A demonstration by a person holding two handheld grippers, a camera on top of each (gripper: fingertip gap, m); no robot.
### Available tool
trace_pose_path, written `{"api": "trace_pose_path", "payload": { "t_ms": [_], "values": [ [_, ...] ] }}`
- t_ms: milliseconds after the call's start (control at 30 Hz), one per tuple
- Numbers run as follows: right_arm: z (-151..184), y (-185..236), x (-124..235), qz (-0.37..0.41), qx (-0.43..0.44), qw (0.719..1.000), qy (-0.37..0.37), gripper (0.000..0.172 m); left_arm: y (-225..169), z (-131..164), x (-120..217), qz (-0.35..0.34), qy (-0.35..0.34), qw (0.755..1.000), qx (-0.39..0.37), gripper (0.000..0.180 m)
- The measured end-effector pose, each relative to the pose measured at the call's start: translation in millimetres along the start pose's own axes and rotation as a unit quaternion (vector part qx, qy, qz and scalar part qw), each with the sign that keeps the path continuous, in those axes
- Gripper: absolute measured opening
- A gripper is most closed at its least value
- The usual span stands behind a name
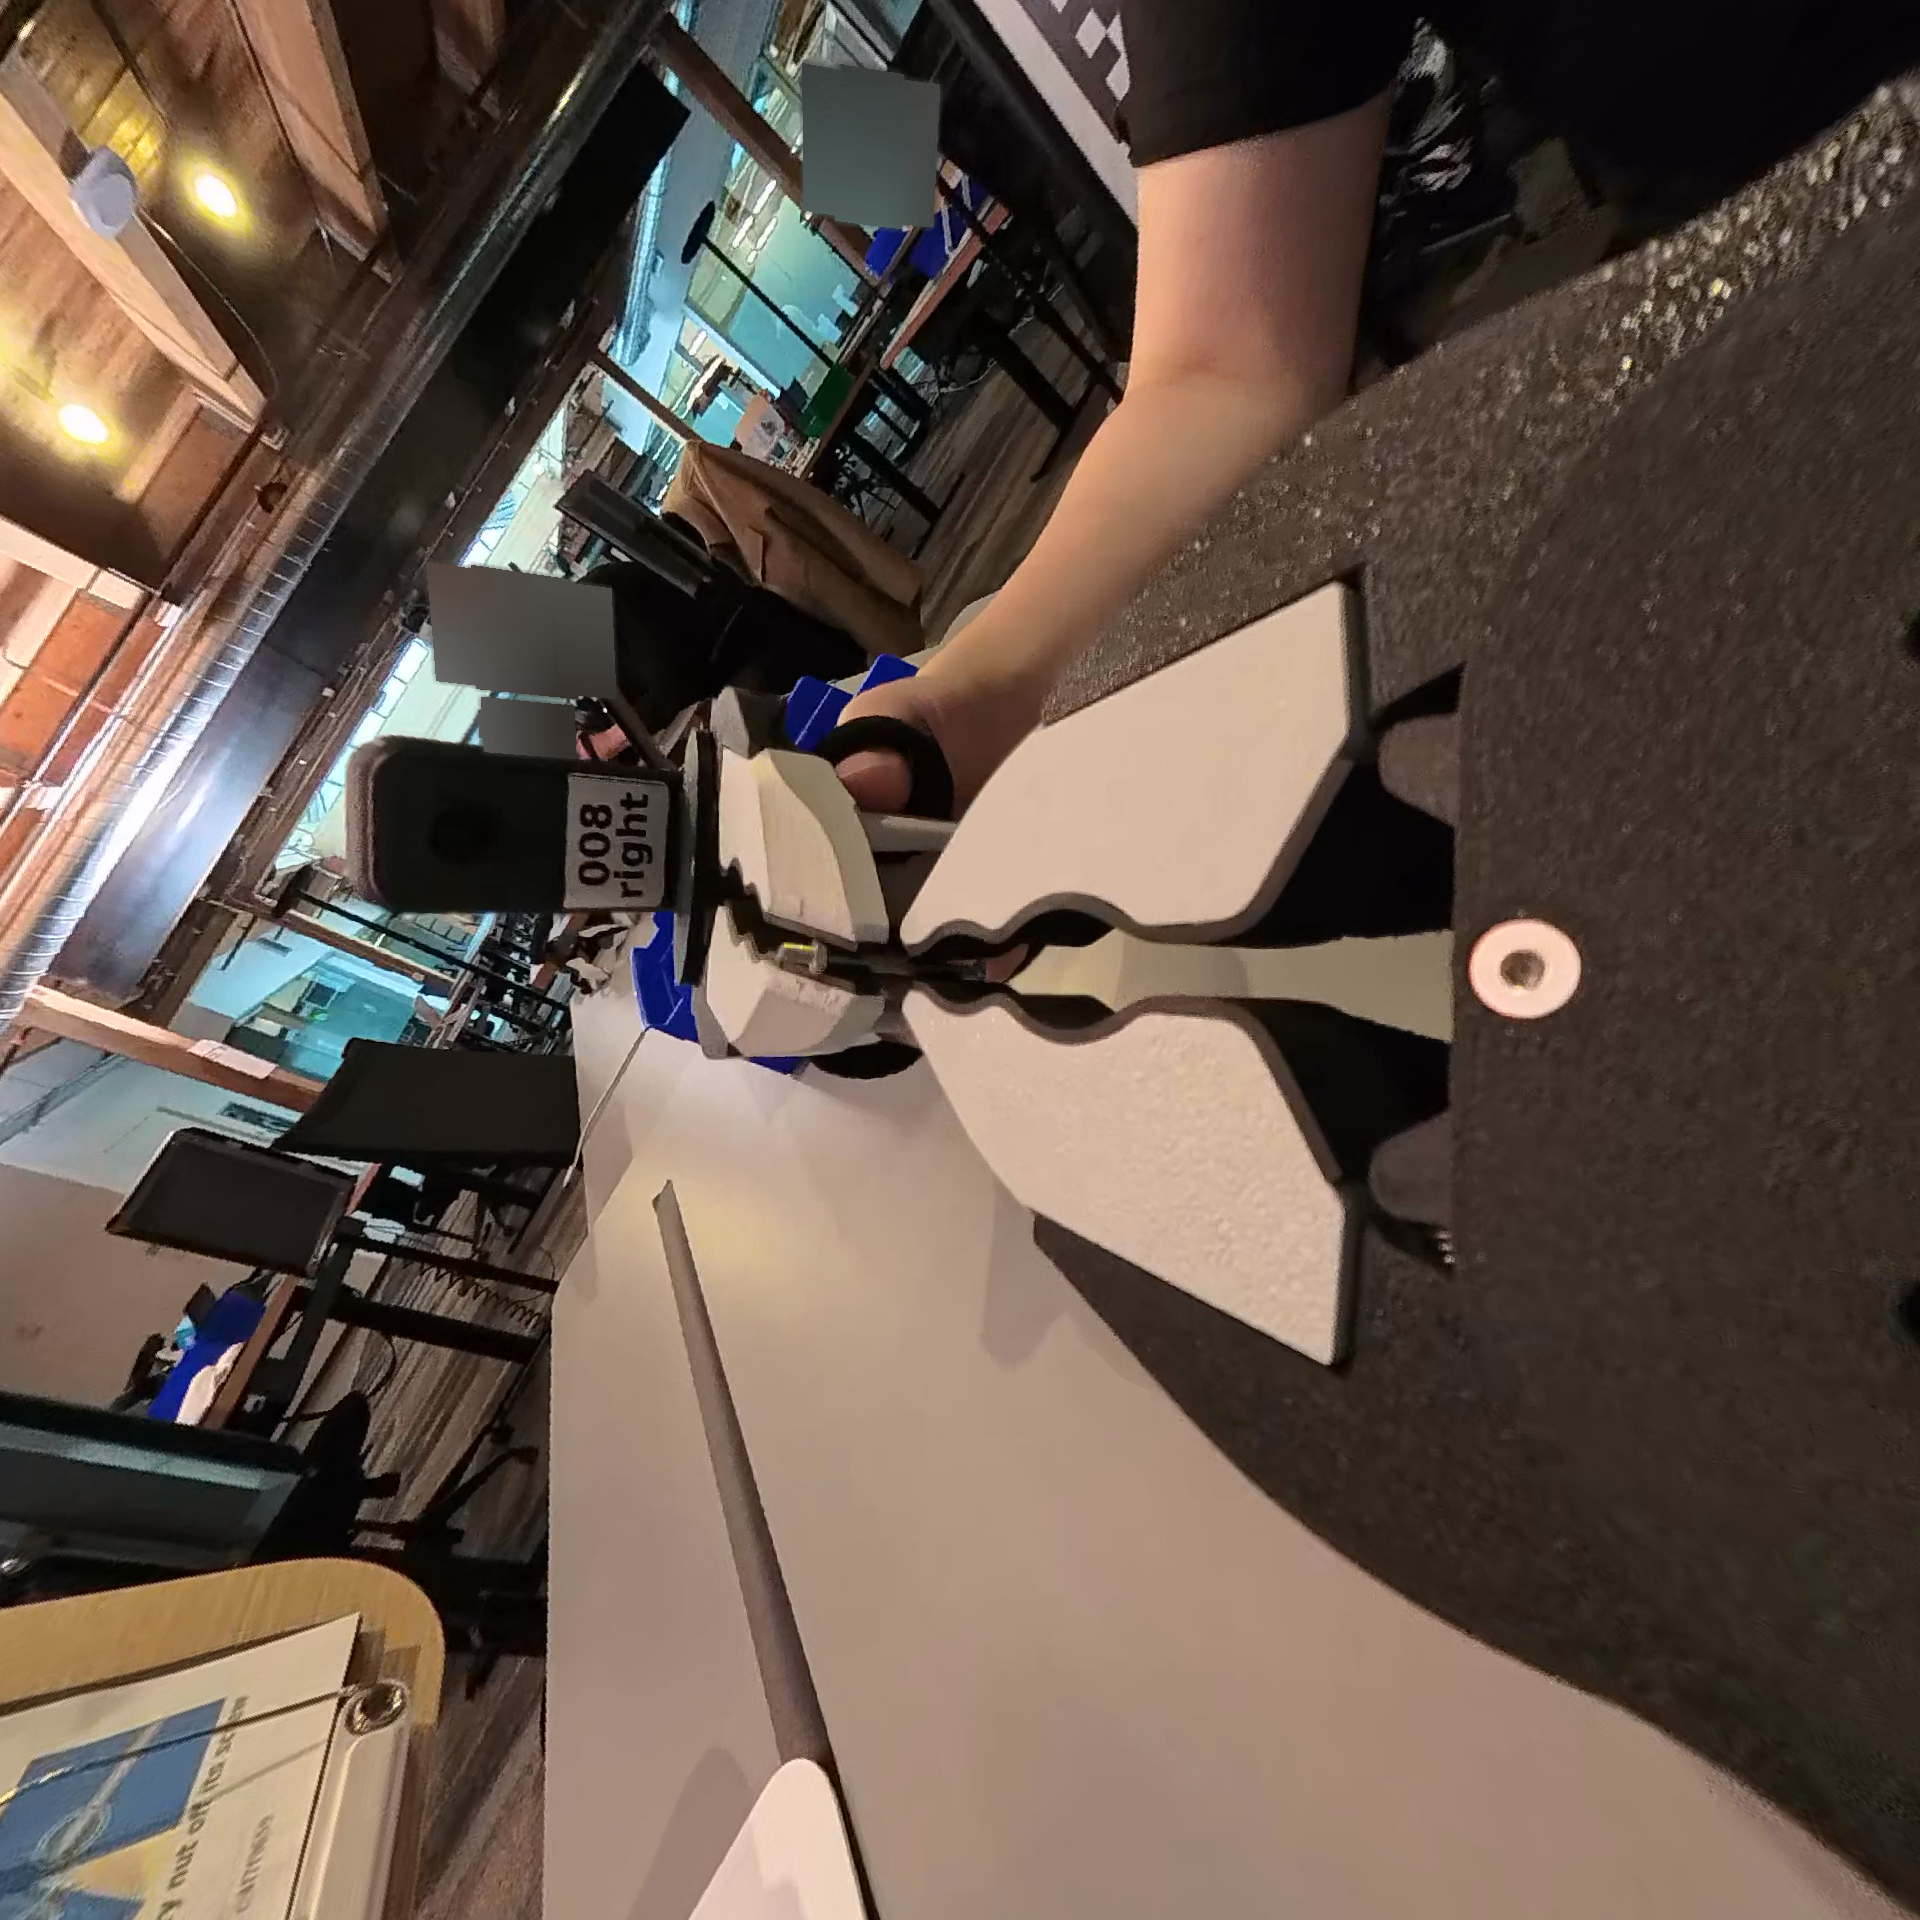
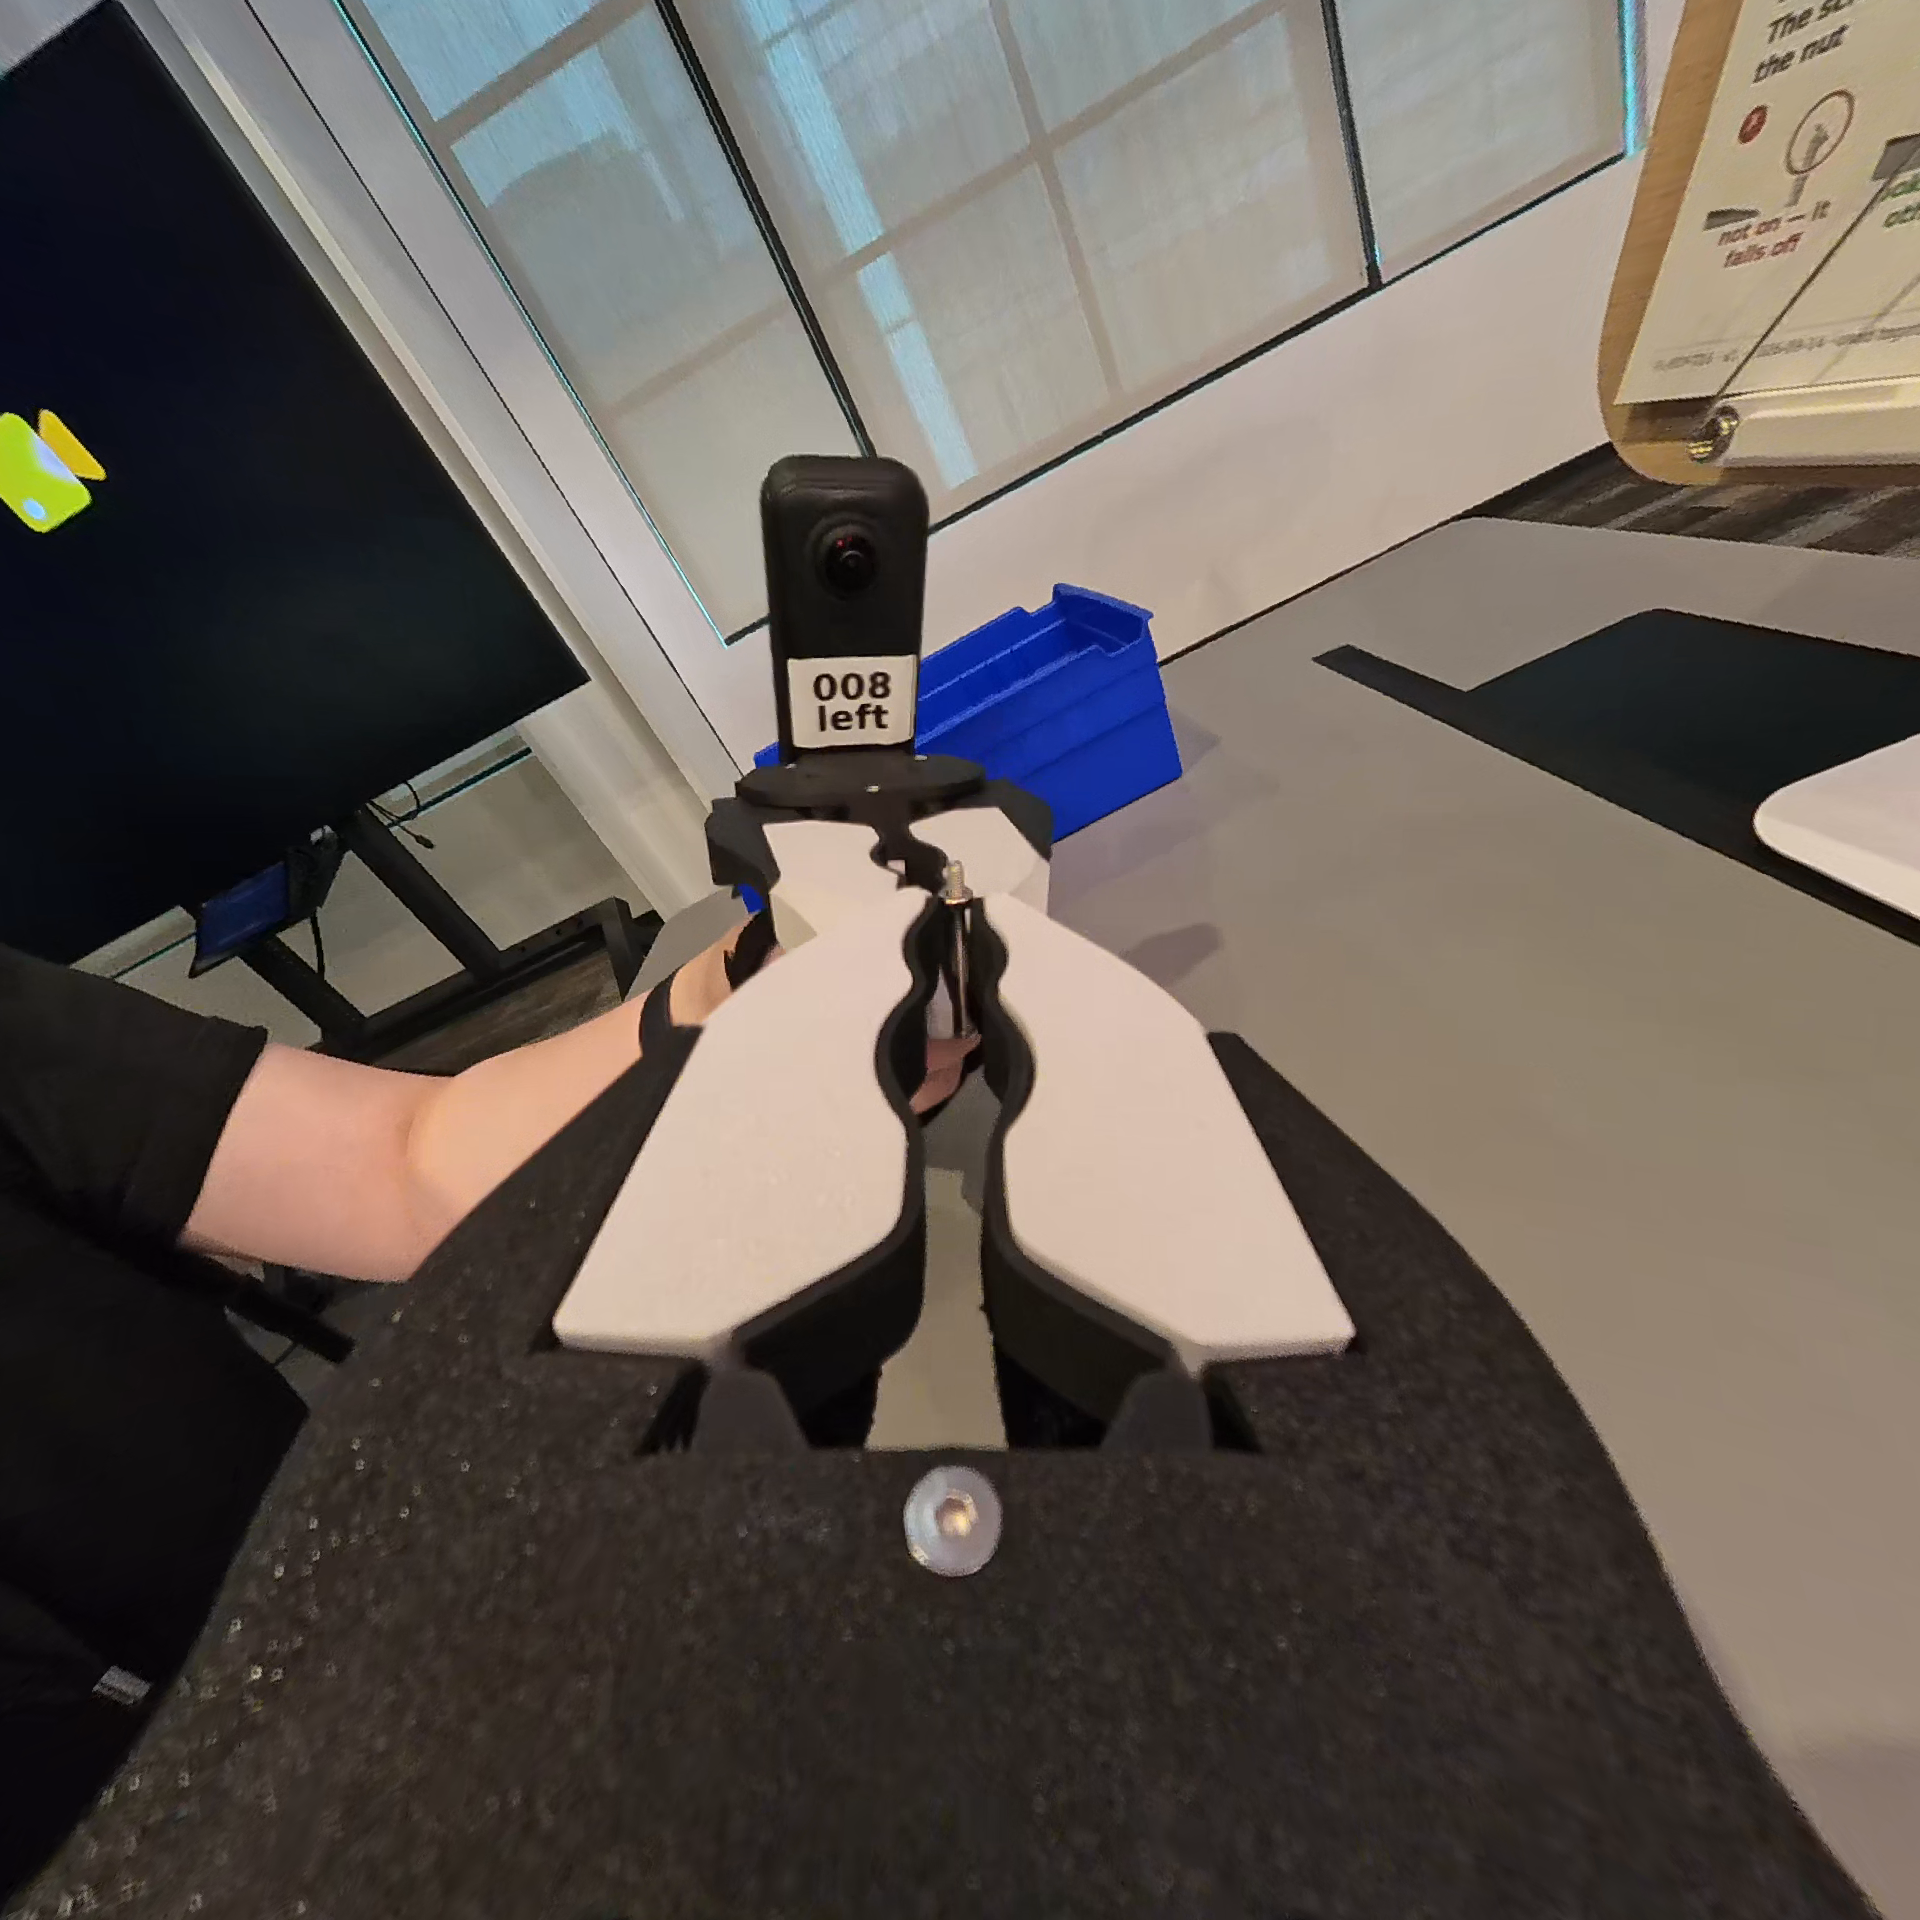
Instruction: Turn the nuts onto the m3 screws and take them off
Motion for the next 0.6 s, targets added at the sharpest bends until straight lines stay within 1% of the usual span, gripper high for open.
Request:
{"api": "trace_pose_path", "payload": {
  "t_ms": [167,267,400,500,600],
  "values": [
    [2.0,0.4,-2.6,0.001,0.003,1.0,0.013,0.005,1.5,2.5,-0.5,0.005,0.017,1.0,0.01,0.003],
    [0.8,0.8,-1.8,0.0,0.004,1.0,0.008,0.004,1.9,3.2,-1.6,0.01,0.018,1.0,0.017,0.008],
    [0.4,0.5,-0.9,-0.002,0.003,1.0,0.007,0.004,0.1,3.6,-3.4,0.01,0.019,1.0,0.007,0.003],
    [0.9,1.2,-2.1,-0.002,0.005,1.0,0.012,0.004,-1.3,4.2,-4.4,0.011,0.023,1.0,0.001,0.004],
    [1.4,1.2,-3.0,-0.001,0.003,1.0,0.015,0.004,-0.2,2.9,-3.6,0.016,0.015,1.0,0.017,0.007]
  ]
}}
Point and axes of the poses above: each gripper's, where its closed fingertips meet, x back along the fingers, z out of its underside, y = z × x across the jaws, the point moved 8 cm from there along x, back along the fingers, and after that the axes turned 1 degree about x, right-handed, at the moved point
